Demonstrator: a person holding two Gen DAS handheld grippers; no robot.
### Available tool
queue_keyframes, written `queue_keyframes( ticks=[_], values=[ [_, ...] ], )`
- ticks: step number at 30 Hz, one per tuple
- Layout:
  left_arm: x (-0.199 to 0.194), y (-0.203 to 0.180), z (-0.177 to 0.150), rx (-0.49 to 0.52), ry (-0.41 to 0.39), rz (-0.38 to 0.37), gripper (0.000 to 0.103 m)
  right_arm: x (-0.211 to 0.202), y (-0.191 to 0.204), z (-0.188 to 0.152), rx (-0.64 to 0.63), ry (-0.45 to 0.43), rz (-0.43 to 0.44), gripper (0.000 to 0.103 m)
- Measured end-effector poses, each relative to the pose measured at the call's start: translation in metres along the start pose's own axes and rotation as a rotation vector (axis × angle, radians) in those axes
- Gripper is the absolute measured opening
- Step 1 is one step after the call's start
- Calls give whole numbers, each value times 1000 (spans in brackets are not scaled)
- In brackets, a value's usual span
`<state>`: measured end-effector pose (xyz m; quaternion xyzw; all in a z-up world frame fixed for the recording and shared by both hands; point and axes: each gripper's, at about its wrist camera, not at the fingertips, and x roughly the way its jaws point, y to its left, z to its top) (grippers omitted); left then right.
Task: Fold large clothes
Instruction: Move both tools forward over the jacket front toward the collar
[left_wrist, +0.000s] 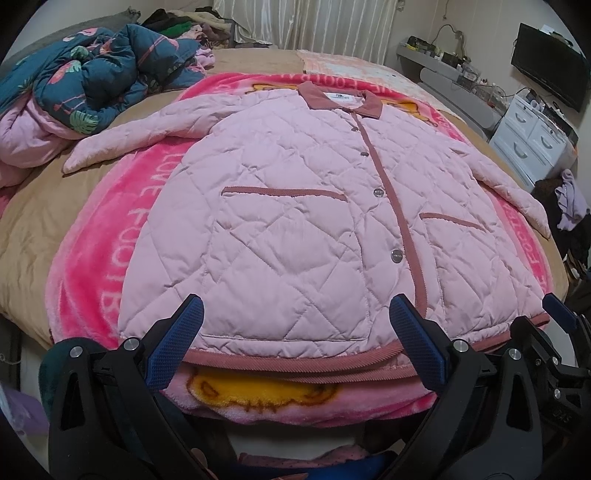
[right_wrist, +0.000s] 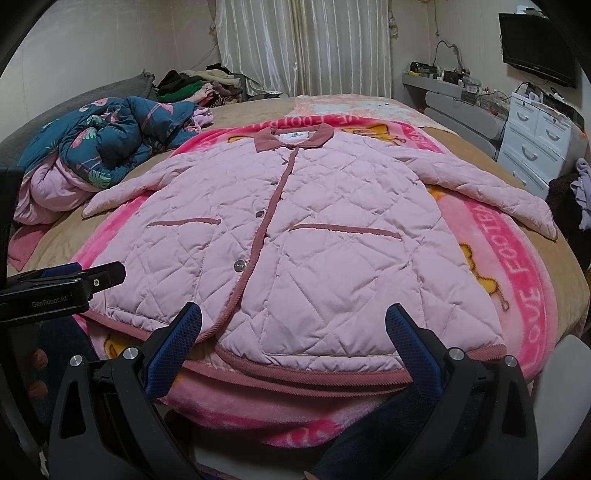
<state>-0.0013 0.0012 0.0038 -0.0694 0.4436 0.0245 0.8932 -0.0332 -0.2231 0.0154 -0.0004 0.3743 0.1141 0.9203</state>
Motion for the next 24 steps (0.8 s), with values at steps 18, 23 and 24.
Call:
queue_keyframes(
  ticks=[18,23,24],
  values=[
    [5,-1,-2,4,8,-1,94,4,0,0,0,9,3,99],
    [12,-2,6,4,18,5,94,12,-1,5,-2,23,2,99],
    [13,-2,8,5,17,6,94,14,-1,7,-4,27,4,99]
  ],
)
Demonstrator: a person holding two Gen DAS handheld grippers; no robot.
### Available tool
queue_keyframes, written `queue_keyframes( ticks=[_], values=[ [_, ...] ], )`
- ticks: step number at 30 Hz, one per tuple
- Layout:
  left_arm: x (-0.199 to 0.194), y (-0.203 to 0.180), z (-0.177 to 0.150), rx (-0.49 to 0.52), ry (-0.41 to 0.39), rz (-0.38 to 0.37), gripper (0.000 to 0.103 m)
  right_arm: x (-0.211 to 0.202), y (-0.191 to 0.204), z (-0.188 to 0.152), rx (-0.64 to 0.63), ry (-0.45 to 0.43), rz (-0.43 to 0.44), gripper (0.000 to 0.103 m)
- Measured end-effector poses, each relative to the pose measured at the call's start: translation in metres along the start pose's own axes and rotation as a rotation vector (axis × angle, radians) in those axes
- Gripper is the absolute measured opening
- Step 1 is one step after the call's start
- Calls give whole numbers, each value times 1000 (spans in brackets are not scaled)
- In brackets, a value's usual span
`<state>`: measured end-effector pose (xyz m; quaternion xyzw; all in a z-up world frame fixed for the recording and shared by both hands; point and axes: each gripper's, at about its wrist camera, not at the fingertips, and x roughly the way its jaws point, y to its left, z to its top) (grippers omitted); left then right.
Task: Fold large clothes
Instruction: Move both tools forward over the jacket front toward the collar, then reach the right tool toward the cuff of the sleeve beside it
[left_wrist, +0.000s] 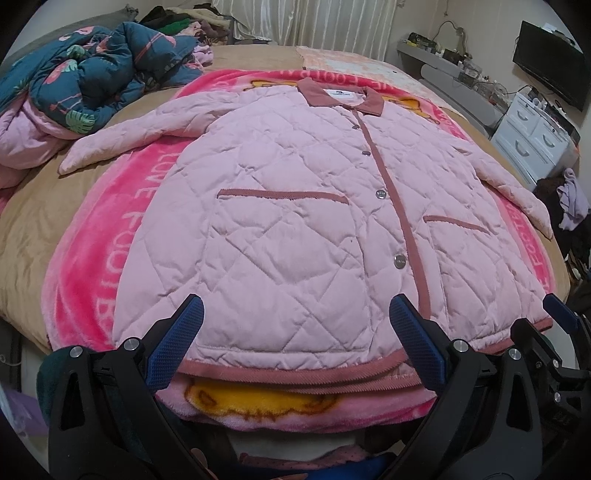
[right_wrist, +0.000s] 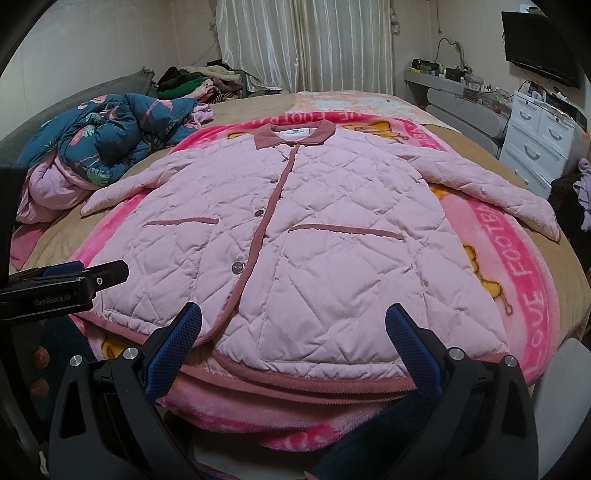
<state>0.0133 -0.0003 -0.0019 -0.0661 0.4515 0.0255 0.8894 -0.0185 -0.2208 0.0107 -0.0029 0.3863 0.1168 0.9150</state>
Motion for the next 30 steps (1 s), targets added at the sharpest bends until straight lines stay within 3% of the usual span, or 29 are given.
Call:
queue_keyframes(
  ticks=[21,30],
  values=[
    [24,-12,90,-11,-7,3,94,34,-32,93,31,6,-40,99],
    [49,-30,134,13,26,-44,94,51,-53,135,52,6,-46,99]
  ],
)
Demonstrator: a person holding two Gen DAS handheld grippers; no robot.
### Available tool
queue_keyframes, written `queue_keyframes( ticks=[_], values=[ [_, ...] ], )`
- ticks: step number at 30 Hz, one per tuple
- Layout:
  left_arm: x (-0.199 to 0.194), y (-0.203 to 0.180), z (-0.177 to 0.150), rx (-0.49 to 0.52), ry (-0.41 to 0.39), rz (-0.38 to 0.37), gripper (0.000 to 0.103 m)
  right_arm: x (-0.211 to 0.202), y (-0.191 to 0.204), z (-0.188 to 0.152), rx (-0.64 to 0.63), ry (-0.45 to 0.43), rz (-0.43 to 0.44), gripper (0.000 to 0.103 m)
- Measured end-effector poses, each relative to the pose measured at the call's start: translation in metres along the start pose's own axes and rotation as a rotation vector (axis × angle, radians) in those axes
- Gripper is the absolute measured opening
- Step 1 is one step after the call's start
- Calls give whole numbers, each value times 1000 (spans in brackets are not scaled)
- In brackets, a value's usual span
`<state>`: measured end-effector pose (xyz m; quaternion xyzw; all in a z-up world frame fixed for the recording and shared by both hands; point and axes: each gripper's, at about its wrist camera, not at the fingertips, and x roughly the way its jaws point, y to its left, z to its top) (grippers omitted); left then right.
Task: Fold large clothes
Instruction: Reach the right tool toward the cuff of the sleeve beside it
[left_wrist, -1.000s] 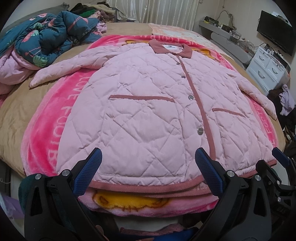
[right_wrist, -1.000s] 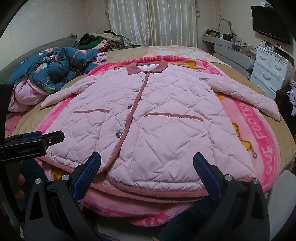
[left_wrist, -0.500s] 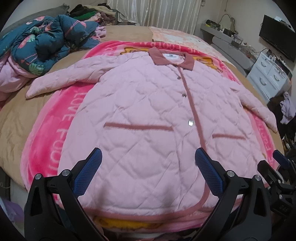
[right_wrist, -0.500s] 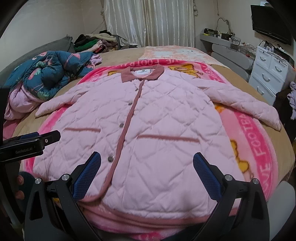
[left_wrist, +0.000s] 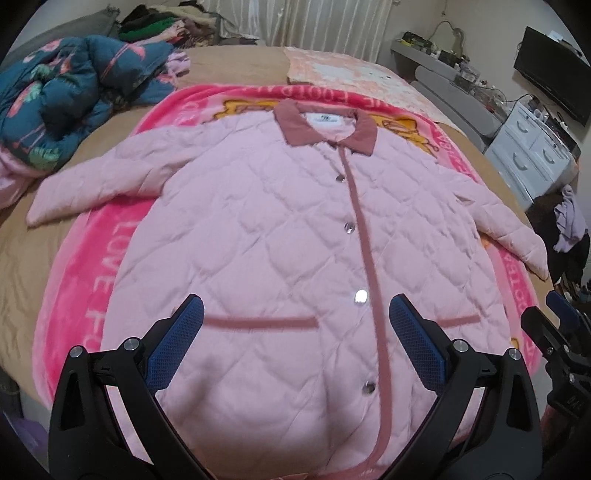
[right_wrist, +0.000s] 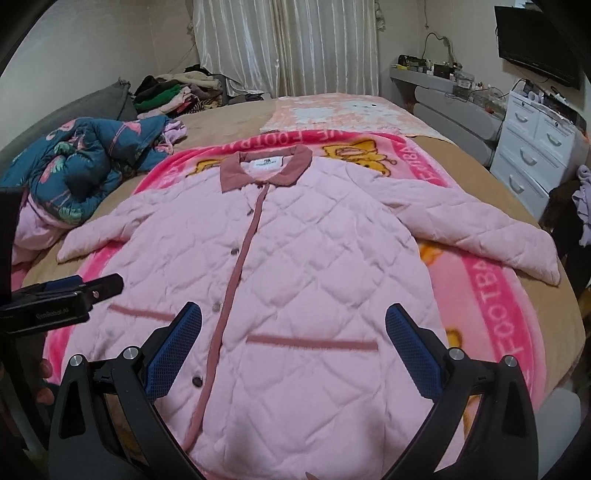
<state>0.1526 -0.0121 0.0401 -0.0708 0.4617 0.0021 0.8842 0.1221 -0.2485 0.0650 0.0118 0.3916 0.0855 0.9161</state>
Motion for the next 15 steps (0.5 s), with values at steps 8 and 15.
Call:
queue_keyframes(
  ticks=[8,15],
  values=[
    [24,-22,44,6,7,24,94,17,-19,41,33,-25,-11,99],
    [43,-42,78,3,12,9,94,31,-48,79,91,-58,-27,99]
  ],
)
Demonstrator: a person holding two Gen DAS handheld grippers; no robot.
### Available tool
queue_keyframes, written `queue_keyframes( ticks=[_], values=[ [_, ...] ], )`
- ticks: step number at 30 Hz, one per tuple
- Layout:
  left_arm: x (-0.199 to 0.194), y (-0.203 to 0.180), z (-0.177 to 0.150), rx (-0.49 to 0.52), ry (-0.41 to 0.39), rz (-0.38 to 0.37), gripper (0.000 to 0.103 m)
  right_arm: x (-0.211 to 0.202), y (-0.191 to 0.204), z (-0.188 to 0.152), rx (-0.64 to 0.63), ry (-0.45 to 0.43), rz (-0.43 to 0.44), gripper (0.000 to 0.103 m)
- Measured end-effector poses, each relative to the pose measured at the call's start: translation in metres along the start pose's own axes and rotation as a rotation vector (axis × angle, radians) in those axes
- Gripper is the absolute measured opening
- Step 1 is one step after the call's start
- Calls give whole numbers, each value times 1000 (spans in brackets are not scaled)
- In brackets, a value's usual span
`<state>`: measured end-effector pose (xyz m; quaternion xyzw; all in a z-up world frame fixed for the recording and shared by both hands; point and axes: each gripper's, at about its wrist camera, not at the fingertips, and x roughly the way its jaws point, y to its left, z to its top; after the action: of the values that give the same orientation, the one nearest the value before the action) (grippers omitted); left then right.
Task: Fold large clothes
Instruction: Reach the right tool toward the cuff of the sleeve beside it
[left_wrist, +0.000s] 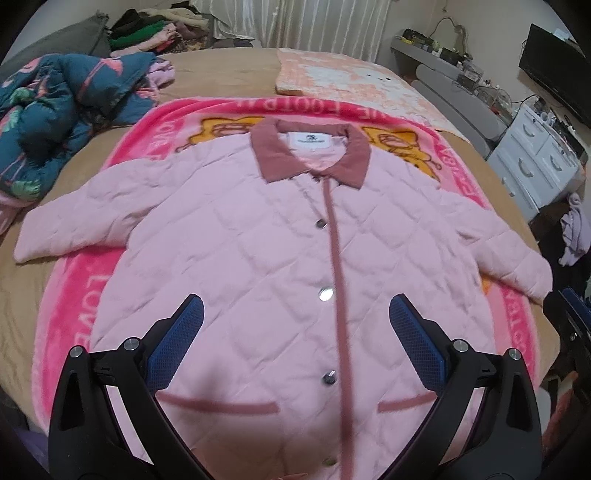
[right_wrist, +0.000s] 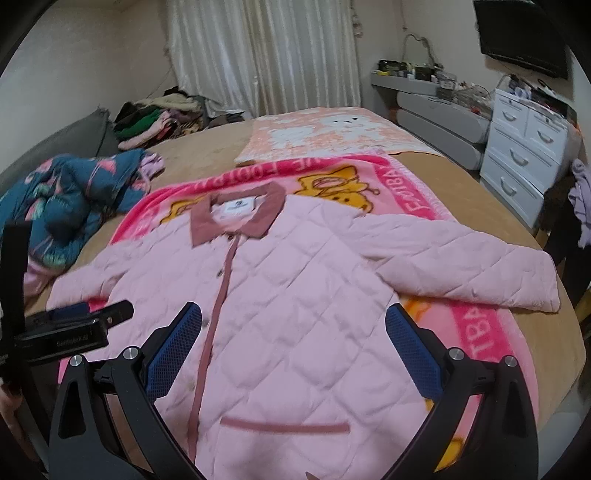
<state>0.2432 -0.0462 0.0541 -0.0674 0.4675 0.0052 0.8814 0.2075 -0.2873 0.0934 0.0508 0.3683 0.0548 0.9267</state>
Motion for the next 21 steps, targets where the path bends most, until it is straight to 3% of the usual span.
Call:
queue_keyframes(
  ticks=[9,21],
  values=[
    [26,-31,39,20,-9,-5,94,33,-59,35,125,-9,-81,99],
    [76,-74,70,53,8,-7,94,65,-161,44,319,-7,-214,99]
  ],
)
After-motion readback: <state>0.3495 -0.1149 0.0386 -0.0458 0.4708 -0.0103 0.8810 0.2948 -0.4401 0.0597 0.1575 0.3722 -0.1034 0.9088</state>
